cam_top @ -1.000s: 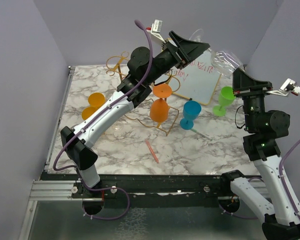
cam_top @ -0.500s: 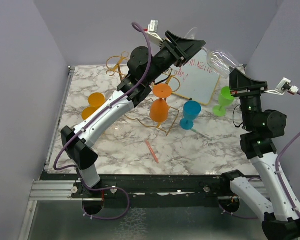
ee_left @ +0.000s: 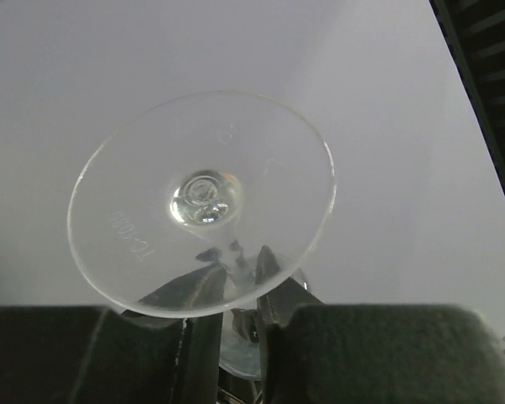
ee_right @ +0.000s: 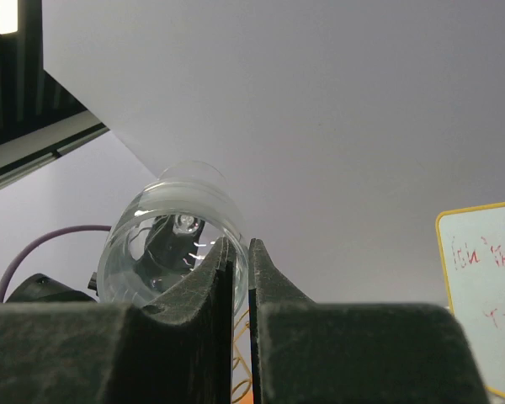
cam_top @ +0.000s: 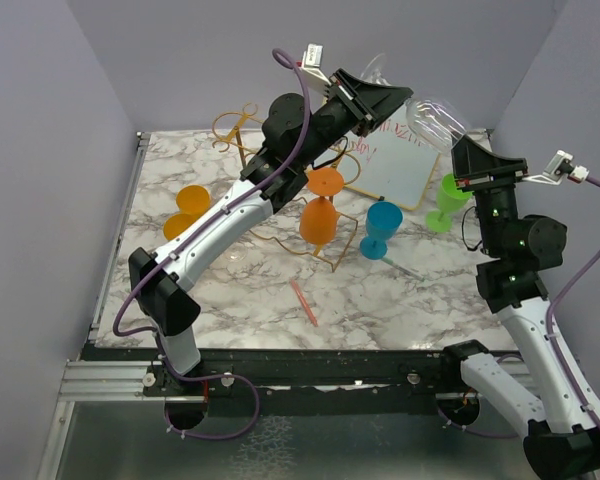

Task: Place the wine glass upside down on the wine glass rack

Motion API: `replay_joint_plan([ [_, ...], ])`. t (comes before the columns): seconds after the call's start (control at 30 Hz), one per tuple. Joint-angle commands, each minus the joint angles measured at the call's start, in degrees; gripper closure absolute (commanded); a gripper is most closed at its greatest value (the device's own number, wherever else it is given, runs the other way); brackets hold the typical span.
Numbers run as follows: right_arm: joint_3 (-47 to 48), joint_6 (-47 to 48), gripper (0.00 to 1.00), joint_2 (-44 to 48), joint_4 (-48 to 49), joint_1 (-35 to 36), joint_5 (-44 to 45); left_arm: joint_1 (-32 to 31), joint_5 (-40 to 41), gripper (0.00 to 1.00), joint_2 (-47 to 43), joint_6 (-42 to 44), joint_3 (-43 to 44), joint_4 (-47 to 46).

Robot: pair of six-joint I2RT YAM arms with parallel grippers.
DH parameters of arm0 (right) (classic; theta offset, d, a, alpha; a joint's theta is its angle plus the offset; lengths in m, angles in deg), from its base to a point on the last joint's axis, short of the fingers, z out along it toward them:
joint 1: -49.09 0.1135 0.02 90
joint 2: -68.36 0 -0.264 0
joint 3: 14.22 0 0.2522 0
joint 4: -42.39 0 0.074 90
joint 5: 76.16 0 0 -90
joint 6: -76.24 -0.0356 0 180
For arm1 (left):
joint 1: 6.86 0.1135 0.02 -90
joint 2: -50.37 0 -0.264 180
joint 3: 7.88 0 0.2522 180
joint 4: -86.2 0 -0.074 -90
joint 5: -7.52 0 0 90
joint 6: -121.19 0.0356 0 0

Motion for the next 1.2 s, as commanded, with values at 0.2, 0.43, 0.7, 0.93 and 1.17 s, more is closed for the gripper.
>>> replay_joint_plan([
  [0.2, 0.0, 0.4, 0.92, -0.2, 1.6, 0.2, -5.0, 1.1, -4.5, 1.0, -0.9, 5.6, 2.4, -5.0],
  [0.43, 2.4, 2.4, 0.45, 1.1, -8.4, 0.2, -1.1, 6.0, -10.8, 1.0, -2.2, 10.7, 3.0, -5.0],
  [0.7, 2.7, 7.5, 0.38, 2.9, -13.2, 0.2, 2.8, 11.3, -16.6, 1.0, -6.3, 18.9, 4.0, 1.7],
  [0.93, 4.5, 12.2, 0.38, 4.3, -16.3, 0.2, 5.8, 14.7, -16.3, 1.0, -14.3, 37.2, 5.7, 22.1],
  [1.17, 4.8, 13.5, 0.38, 4.0, -17.4, 0.2, 6.6, 17.5, -13.4, 1.0, -20.8, 50.1, 5.0, 38.9],
])
